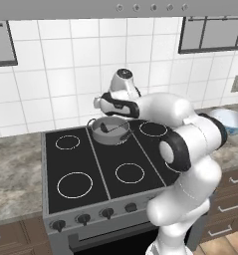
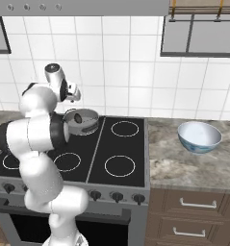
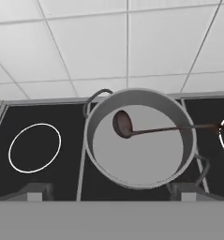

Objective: Open the cabinet and move the ladle to the pot. Then close the cabinet.

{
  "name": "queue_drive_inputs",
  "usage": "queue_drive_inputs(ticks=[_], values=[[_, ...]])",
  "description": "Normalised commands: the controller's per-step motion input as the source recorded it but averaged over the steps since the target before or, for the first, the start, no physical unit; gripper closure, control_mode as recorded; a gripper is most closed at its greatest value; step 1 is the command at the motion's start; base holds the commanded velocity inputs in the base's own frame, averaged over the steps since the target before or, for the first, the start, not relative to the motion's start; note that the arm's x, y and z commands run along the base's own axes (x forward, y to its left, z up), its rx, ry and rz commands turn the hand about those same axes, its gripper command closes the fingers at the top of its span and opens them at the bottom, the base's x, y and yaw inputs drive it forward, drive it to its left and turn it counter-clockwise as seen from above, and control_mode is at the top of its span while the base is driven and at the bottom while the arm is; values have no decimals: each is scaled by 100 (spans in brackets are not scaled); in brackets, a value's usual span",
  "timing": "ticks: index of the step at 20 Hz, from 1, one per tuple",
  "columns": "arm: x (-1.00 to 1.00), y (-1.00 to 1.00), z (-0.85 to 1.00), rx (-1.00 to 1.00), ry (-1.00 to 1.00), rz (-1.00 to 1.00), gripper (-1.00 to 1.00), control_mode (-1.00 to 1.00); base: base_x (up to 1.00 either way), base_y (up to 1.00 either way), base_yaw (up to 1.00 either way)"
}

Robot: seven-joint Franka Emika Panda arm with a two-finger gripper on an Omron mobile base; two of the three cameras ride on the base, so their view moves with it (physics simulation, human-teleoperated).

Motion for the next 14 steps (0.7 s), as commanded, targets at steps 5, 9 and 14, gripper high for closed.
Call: queue_drive_inputs(ticks=[5, 9, 14], values=[[-100, -39, 98, 0, 0, -1, -100, -100, 0, 0, 0], [-100, -46, 74, 0, 0, 0, -100, -100, 0, 0, 0], [-100, -41, 46, 0, 0, 0, -100, -100, 0, 0, 0]])
